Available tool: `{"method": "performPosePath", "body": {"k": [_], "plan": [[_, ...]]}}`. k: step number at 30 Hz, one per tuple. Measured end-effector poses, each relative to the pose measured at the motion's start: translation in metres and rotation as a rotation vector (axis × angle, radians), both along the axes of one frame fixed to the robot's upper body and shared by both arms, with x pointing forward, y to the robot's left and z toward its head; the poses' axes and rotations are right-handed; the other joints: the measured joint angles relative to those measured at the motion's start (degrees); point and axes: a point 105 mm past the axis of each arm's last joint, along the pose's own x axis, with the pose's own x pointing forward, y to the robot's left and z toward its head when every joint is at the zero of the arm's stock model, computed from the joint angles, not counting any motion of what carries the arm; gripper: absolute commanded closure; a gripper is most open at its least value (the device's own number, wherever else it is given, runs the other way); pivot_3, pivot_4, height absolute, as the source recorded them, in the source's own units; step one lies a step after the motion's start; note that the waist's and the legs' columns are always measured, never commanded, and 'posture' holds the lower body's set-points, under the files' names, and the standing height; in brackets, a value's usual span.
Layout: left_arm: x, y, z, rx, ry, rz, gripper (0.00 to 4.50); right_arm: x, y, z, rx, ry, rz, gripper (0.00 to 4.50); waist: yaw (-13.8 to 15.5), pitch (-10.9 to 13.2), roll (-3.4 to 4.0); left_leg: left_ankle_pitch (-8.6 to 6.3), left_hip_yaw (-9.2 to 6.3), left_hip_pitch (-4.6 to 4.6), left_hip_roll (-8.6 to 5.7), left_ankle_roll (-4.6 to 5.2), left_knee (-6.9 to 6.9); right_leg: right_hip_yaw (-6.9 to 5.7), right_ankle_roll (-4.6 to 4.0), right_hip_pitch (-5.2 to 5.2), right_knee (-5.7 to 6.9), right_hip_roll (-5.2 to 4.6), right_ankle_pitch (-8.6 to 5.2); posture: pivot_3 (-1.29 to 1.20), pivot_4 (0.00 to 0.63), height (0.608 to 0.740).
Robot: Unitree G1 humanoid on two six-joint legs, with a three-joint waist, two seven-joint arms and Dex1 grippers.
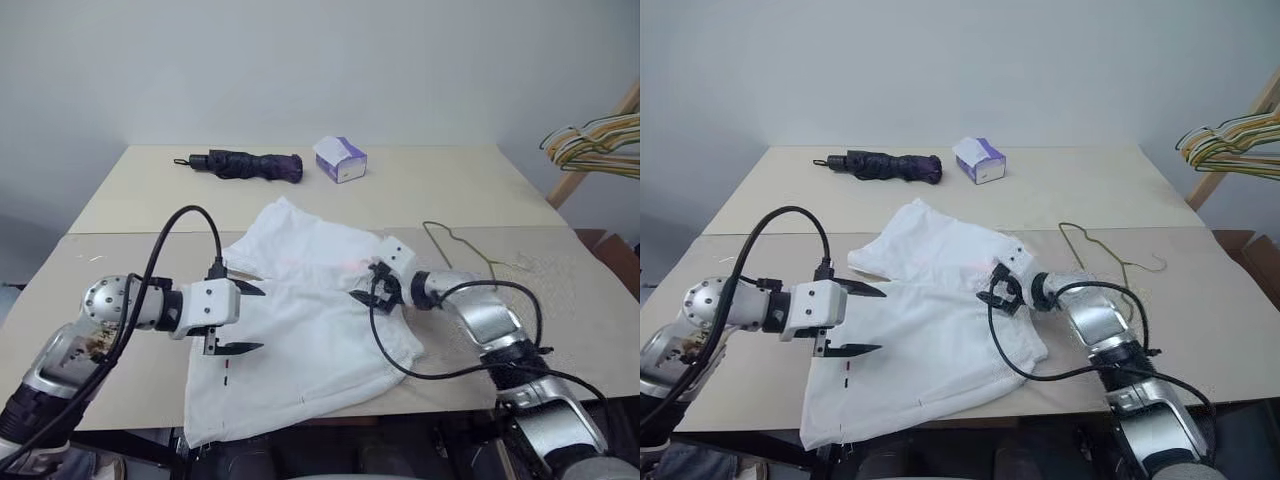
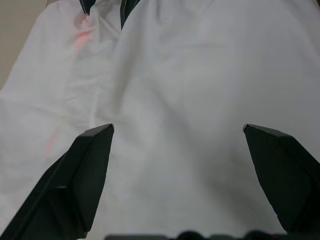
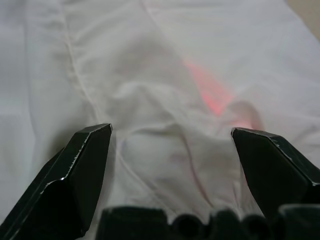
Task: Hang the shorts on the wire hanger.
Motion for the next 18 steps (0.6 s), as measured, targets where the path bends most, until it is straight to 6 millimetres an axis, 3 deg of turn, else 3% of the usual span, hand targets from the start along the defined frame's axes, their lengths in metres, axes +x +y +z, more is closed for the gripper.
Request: {"method": "performPosePath", "body": {"k": [3,6,13,18], "plan": [[0.001,0.002,0.005,-0.027,0.003,0.017,0.02,0.001,-0.034,0.029,0.003,-0.020,-0.144,0.00,0.2,0.0,-0.01,-0.01,-0.03,0.02,-0.01,-0.01,-0.01,-0.01,-0.01,0.01,-0.02,-0.01,-0.01,-0.02,0.000,0.740],[0.002,0.001,0.010,-0.067,0.007,0.029,0.02,0.000,-0.072,0.034,-0.008,0.029,-0.292,0.00,0.2,0.0,-0.01,-0.02,-0.03,0.02,-0.03,0.00,-0.01,-0.01,-0.01,0.03,-0.07,-0.03,-0.01,-0.03,0.000,0.740],[0.004,-0.014,0.019,-0.138,-0.011,0.011,0.02,-0.002,-0.140,0.006,-0.045,0.215,-0.529,0.00,-0.5,0.0,0.00,-0.01,-0.06,0.06,-0.04,0.02,-0.02,0.00,-0.02,0.09,-0.07,0.01,-0.02,-0.04,0.000,0.740],[0.006,-0.018,0.020,-0.158,-0.012,0.028,0.02,-0.006,-0.150,-0.021,-0.057,0.337,-0.554,0.00,-1.7,0.0,0.06,0.00,-0.16,0.07,-0.06,0.03,-0.02,0.00,-0.01,0.13,-0.06,0.03,-0.02,-0.03,0.000,0.740]]}}
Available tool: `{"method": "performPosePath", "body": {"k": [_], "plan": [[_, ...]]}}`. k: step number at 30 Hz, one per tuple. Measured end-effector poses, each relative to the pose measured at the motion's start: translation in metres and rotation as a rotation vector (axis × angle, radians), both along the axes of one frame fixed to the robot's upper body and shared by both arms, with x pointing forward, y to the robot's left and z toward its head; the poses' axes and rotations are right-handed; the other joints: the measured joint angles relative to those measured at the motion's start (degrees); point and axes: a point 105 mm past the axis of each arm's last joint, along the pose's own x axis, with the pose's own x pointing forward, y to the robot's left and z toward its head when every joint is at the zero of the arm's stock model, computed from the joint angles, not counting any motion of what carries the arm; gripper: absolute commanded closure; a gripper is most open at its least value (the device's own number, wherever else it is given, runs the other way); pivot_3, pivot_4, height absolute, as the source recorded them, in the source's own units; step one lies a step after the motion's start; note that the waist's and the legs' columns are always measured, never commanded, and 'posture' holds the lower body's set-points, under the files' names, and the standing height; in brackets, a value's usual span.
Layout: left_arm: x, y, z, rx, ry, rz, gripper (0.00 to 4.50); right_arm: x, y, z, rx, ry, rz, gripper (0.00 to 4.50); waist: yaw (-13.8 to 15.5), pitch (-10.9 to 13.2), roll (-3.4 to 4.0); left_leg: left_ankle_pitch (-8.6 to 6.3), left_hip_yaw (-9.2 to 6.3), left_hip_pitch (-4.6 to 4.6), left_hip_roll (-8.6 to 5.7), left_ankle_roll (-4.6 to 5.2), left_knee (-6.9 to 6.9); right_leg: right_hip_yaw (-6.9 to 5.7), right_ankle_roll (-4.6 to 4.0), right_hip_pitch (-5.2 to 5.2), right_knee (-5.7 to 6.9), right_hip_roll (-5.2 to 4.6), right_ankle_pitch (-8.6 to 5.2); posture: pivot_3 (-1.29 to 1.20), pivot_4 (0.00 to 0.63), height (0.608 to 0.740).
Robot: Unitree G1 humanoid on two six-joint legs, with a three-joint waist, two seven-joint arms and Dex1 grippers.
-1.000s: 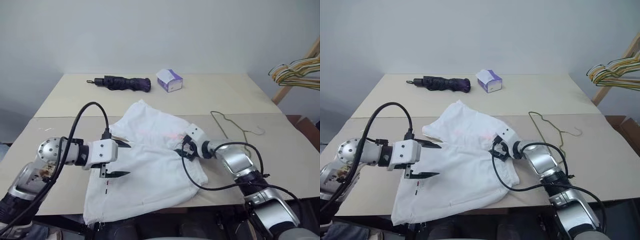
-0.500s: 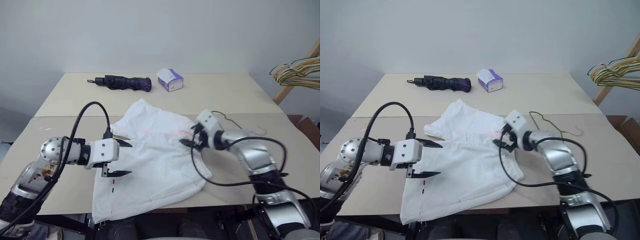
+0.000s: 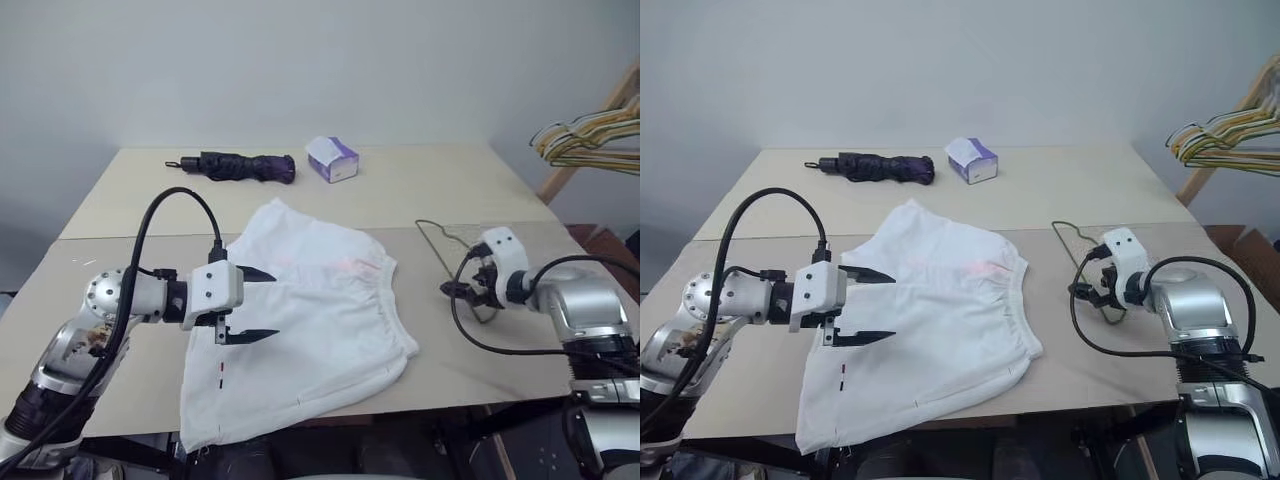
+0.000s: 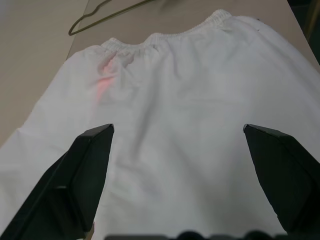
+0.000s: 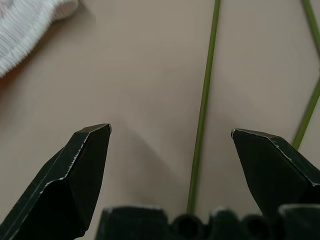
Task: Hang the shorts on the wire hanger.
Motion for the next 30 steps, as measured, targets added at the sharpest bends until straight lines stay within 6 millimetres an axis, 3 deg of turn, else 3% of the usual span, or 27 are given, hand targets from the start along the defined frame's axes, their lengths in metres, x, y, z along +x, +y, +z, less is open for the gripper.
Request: {"method": "performPosePath", "body": {"k": [5,8,19,22,26,28,30], "plan": [[-0.002,-0.007,0.003,-0.046,0.004,-0.004,0.02,0.001,0.001,-0.014,0.007,0.041,0.015,0.00,0.1,0.0,0.00,0.00,-0.06,0.00,-0.04,0.00,0.01,0.00,0.04,0.04,0.00,0.00,-0.02,-0.02,0.000,0.740],[-0.003,-0.010,0.005,-0.056,0.002,-0.007,0.00,0.003,-0.002,-0.016,0.015,0.051,0.006,0.59,0.1,0.0,0.01,0.00,-0.08,0.07,-0.05,0.00,0.01,0.00,0.04,0.12,0.00,0.00,-0.02,-0.02,0.000,0.740],[-0.001,-0.011,0.004,-0.071,-0.005,0.016,0.00,0.010,-0.013,-0.017,-0.094,0.062,-0.015,4.45,0.2,-0.1,-0.01,0.00,-0.09,0.11,-0.05,-0.01,0.01,0.00,0.04,0.15,0.00,0.00,-0.02,-0.03,0.000,0.740],[0.007,-0.014,0.006,-0.104,0.020,0.078,0.00,0.010,-0.012,-0.017,-0.135,0.051,0.002,4.45,0.2,-0.1,-0.04,0.00,-0.11,0.13,-0.05,0.00,0.02,-0.01,0.04,0.18,-0.01,0.00,-0.03,-0.03,0.000,0.740],[0.032,-0.031,0.015,-0.274,0.077,0.249,0.00,0.011,-0.003,-0.018,-0.152,-0.003,-0.007,4.45,0.2,-0.2,-0.15,0.00,-0.19,0.17,-0.10,0.00,0.08,-0.01,0.10,0.29,-0.01,-0.01,-0.01,-0.03,0.000,0.740],[0.041,-0.042,0.019,-0.382,0.146,0.321,0.00,0.012,0.009,-0.011,-0.161,-0.063,0.018,4.45,0.1,-0.2,-0.07,0.00,-0.26,0.01,-0.14,0.00,0.07,0.01,0.13,0.13,0.04,-0.01,-0.03,-0.04,0.000,0.740],[0.047,-0.052,0.024,-0.532,0.244,0.390,0.00,0.011,0.020,0.009,-0.162,-0.170,0.045,4.45,0.2,-0.2,0.15,0.01,-0.44,-0.11,-0.26,0.01,0.05,0.02,0.23,0.04,0.08,-0.06,-0.09,-0.04,0.000,0.740]]}}
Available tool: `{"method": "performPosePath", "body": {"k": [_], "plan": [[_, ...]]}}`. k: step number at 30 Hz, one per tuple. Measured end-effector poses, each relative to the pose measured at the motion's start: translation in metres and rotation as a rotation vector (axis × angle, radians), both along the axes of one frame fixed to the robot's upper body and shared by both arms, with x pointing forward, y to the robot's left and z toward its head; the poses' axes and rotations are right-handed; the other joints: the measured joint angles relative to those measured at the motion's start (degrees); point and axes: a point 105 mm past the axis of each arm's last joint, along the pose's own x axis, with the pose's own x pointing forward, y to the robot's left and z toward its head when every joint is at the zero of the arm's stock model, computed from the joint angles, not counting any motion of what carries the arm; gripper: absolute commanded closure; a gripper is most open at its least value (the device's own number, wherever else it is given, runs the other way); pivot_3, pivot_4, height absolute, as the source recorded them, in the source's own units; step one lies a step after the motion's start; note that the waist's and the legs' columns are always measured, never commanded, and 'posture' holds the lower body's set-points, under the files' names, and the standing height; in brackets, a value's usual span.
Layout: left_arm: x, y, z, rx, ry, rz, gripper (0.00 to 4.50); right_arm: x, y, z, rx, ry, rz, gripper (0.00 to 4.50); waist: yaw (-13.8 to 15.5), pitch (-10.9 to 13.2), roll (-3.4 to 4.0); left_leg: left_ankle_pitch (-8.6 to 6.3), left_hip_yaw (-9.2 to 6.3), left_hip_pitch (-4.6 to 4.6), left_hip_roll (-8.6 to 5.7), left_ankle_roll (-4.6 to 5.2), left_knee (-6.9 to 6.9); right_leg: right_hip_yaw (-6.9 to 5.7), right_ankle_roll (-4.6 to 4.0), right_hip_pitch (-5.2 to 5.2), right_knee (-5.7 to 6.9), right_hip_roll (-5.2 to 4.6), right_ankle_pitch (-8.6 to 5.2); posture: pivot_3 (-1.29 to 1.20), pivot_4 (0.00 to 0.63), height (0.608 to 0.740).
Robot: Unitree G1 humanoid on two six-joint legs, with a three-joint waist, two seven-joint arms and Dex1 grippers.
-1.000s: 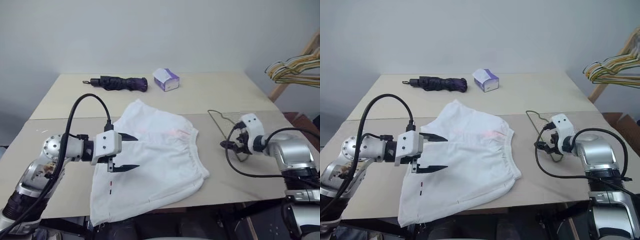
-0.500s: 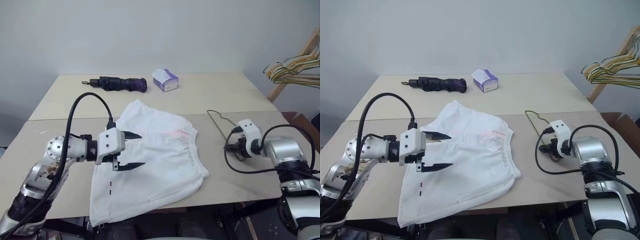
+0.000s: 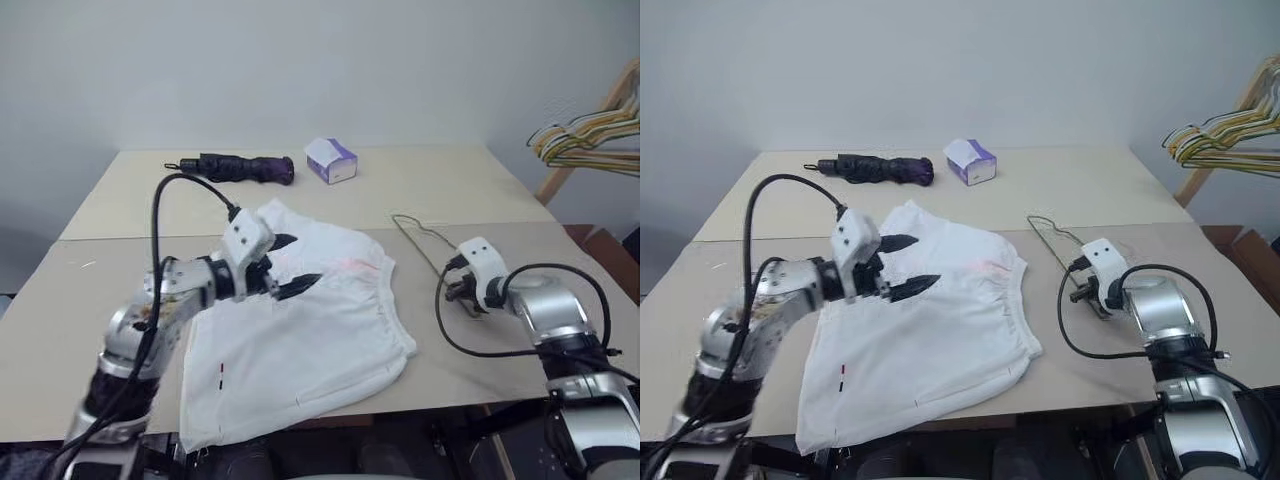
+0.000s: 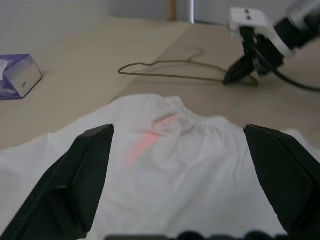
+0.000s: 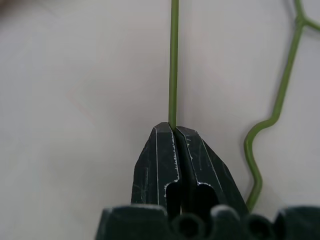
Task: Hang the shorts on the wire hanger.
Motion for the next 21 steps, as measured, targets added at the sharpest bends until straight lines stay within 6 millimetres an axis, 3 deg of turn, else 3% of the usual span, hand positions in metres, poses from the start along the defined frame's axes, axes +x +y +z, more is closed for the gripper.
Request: {"method": "performPosePath", "body": {"k": [4,6,11,18,21], "plan": [[0.006,-0.023,0.017,-0.348,0.185,0.056,0.00,-0.003,0.040,0.061,0.074,-0.277,0.114,4.45,0.1,0.0,0.01,0.00,-0.47,-0.01,-0.09,0.00,0.05,-0.10,0.02,0.14,-0.02,0.01,-0.01,-0.04,0.000,0.740],[0.014,-0.028,0.024,-0.507,0.272,0.095,0.00,-0.010,0.063,0.077,0.130,-0.371,0.178,4.45,0.2,0.0,-0.01,0.00,-0.74,0.10,-0.36,0.00,0.08,-0.24,0.02,0.40,-0.06,-0.01,-0.01,-0.04,0.000,0.740],[0.030,-0.016,0.029,-0.781,0.427,0.198,0.00,-0.035,0.107,0.078,0.243,-0.463,0.341,4.45,0.1,0.0,-0.02,-0.01,-1.11,0.33,-0.57,0.01,0.02,-0.43,0.04,0.83,-0.28,-0.11,-0.03,-0.04,0.000,0.740],[0.037,-0.010,0.046,-0.783,0.395,0.208,0.00,-0.051,0.132,0.093,0.254,-0.583,0.509,4.45,0.2,0.0,-0.02,-0.01,-1.40,0.26,-0.64,0.01,-0.01,-0.67,0.03,0.97,-0.52,-0.10,0.00,-0.04,0.000,0.740],[0.037,-0.008,0.049,-0.764,0.370,0.210,0.00,-0.056,0.137,0.090,0.238,-0.589,0.555,4.45,0.3,0.0,-0.02,-0.01,-1.43,0.23,-0.65,0.01,0.01,-0.71,0.02,1.00,-0.55,-0.11,0.01,-0.04,0.000,0.740]]}}
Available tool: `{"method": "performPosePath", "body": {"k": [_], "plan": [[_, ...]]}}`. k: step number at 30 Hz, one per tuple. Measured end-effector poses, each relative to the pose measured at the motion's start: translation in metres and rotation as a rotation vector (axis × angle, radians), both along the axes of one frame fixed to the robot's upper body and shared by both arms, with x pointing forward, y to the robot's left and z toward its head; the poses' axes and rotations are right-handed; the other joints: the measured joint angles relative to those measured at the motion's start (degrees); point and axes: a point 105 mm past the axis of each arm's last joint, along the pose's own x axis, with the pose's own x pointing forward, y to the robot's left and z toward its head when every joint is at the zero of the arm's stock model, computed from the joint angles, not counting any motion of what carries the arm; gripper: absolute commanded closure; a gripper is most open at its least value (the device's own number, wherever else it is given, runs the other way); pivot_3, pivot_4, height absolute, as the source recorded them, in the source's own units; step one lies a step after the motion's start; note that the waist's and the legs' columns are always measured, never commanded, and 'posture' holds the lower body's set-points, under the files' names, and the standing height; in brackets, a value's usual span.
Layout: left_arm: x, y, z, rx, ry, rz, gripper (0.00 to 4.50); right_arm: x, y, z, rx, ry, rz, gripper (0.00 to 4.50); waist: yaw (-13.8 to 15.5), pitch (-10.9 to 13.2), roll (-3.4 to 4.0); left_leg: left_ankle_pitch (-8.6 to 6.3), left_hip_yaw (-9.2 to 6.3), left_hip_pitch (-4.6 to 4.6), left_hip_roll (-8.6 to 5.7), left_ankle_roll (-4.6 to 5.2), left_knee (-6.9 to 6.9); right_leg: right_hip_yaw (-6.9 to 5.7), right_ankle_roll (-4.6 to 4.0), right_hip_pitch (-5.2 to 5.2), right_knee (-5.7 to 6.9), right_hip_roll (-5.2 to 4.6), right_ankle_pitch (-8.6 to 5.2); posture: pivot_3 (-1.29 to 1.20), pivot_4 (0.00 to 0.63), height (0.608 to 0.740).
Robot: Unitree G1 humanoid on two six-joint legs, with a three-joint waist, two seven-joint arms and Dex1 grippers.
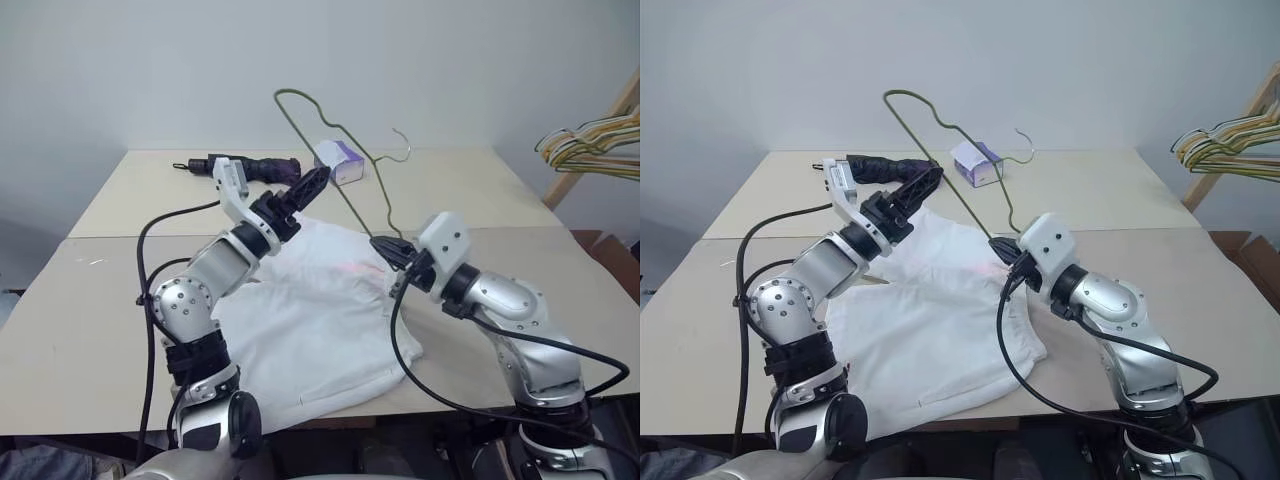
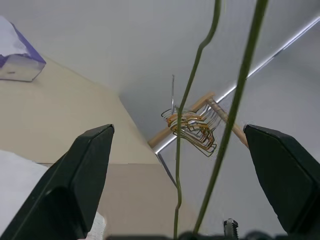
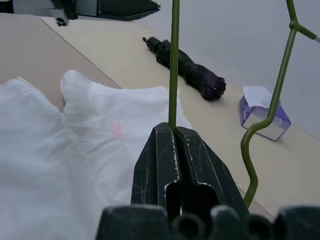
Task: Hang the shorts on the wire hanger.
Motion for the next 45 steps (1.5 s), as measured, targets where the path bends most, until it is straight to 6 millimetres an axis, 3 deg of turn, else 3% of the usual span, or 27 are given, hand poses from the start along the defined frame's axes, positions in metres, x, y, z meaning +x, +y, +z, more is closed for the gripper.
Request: {"method": "performPosePath", "body": {"k": [2,14,15,16,21,24,29,34,39,45], "plan": [[-0.001,-0.002,0.001,0.024,-0.013,-0.012,0.00,-0.003,0.003,-0.004,-0.025,-0.007,0.017,4.45,0.1,0.0,0.00,0.00,-0.06,-0.02,-0.02,0.00,0.00,-0.03,-0.01,0.00,0.00,0.00,0.00,-0.04,0.000,0.740],[0.002,-0.009,-0.001,0.041,-0.017,0.006,3.86,-0.004,0.011,-0.008,-0.081,-0.064,0.028,4.50,0.5,0.0,0.00,0.00,-0.14,-0.04,-0.05,0.00,0.00,-0.05,-0.02,0.00,-0.02,-0.01,0.01,-0.04,0.000,0.740],[0.003,-0.009,-0.002,0.041,-0.010,0.004,3.96,-0.003,0.011,-0.009,-0.088,-0.064,0.023,4.50,0.6,0.0,0.00,0.00,-0.14,-0.05,-0.05,-0.01,0.00,-0.05,-0.02,-0.01,-0.02,0.00,0.01,-0.04,0.000,0.740],[0.003,-0.009,-0.003,0.045,-0.006,0.003,4.45,-0.003,0.011,-0.010,-0.093,-0.064,0.020,4.50,0.7,0.0,0.00,0.00,-0.15,-0.05,-0.05,0.00,0.00,-0.06,-0.02,-0.01,-0.02,0.00,0.01,-0.04,0.000,0.740],[0.004,-0.012,-0.005,0.056,-0.004,-0.004,4.48,-0.001,0.010,-0.016,-0.120,-0.072,0.007,4.50,1.0,0.0,0.00,0.00,-0.16,-0.10,-0.06,-0.01,0.00,-0.07,-0.02,-0.03,-0.04,0.00,0.01,-0.04,0.000,0.740],[0.004,-0.014,-0.006,0.094,-0.012,-0.009,4.50,-0.004,0.013,-0.020,-0.137,-0.074,0.022,3.69,1.1,0.0,0.00,0.00,-0.17,-0.10,-0.06,-0.01,0.00,-0.08,-0.02,-0.03,-0.05,-0.01,0.01,-0.04,0.000,0.740],[0.003,-0.014,-0.011,0.147,-0.043,-0.013,4.50,-0.008,0.017,-0.017,-0.164,-0.116,0.059,1.91,1.1,0.0,0.01,0.01,-0.17,-0.11,-0.06,-0.01,0.00,-0.09,-0.02,-0.03,-0.05,0.00,0.01,-0.05,0.000,0.740],[0.000,0.007,0.003,0.192,-0.174,-0.040,4.50,-0.012,0.009,0.003,-0.077,-0.094,0.083,0.06,0.9,0.0,0.02,0.01,-0.20,-0.11,-0.06,-0.02,-0.01,-0.10,-0.04,-0.06,-0.05,0.01,0.01,-0.05,0.000,0.740],[-0.022,0.032,0.028,0.311,-0.433,-0.185,4.50,-0.032,-0.008,0.037,0.065,0.111,0.262,0.02,0.9,0.1,0.07,0.00,-0.23,-0.13,-0.02,-0.02,-0.05,-0.19,-0.11,-0.04,-0.11,-0.01,0.00,-0.06,0.000,0.740],[-0.061,0.048,0.056,0.238,-0.661,-0.497,4.50,-0.039,-0.027,0.047,0.182,0.492,0.428,0.02,0.9,0.1,0.09,0.00,-0.24,-0.13,0.01,-0.02,-0.06,-0.24,-0.31,-0.06,-0.13,-0.03,-0.08,-0.05,0.000,0.740]]}}
